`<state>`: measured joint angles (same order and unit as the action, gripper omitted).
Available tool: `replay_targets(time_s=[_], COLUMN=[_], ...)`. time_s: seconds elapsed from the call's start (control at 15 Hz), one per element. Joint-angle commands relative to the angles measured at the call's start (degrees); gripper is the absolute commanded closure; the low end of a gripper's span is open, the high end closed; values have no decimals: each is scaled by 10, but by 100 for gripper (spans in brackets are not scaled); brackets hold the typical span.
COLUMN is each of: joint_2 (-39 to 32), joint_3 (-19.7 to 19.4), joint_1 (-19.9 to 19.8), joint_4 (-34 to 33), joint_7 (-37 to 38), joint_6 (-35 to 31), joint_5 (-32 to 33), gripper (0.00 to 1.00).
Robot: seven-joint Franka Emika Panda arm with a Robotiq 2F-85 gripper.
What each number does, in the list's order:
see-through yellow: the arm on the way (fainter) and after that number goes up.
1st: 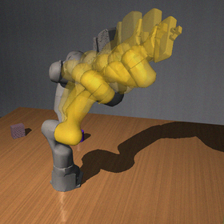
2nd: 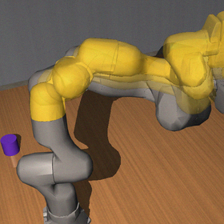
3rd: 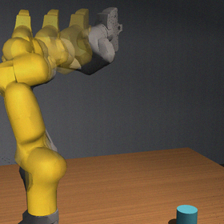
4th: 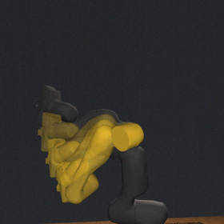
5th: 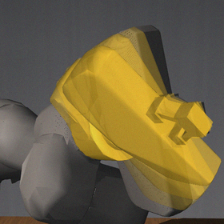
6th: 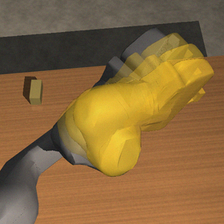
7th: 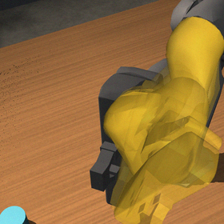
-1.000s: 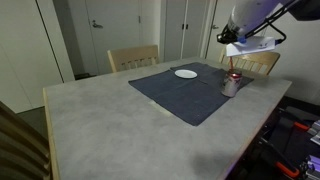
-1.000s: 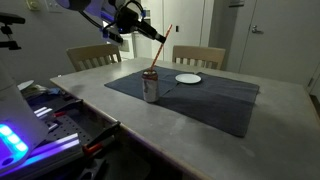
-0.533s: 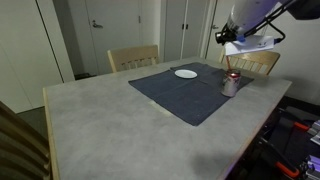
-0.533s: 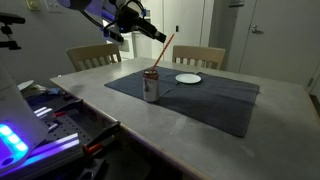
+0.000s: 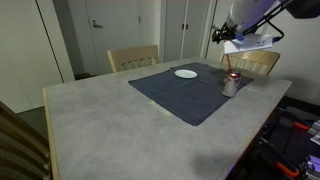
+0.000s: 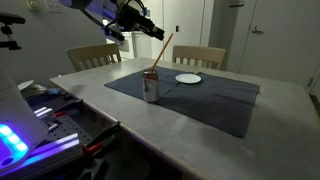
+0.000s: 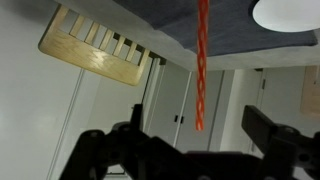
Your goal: Put the straw in the can
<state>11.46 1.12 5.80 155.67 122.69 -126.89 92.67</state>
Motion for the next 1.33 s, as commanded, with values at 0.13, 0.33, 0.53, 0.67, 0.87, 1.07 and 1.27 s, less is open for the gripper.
replay_targets(time_s=[0.13, 0.33, 0.53, 0.67, 0.87, 1.07, 1.27], joint_2=[26, 46, 71, 90, 113, 129, 132], joint_3=[4, 4, 3, 3, -2, -17, -22], joint_1=[-2, -1, 4, 8, 16, 26, 31], joint_4=[-10, -17, -23, -25, -34, -42, -52], joint_7=[-74, -130, -219, -278, -361, -461, -575], joint_6=[19, 31, 27, 24, -2, -62, -112], joint_5=[-24, -42, -88, -120, -170, -250, -362], gripper=[0, 0, 0, 0, 0, 0, 0])
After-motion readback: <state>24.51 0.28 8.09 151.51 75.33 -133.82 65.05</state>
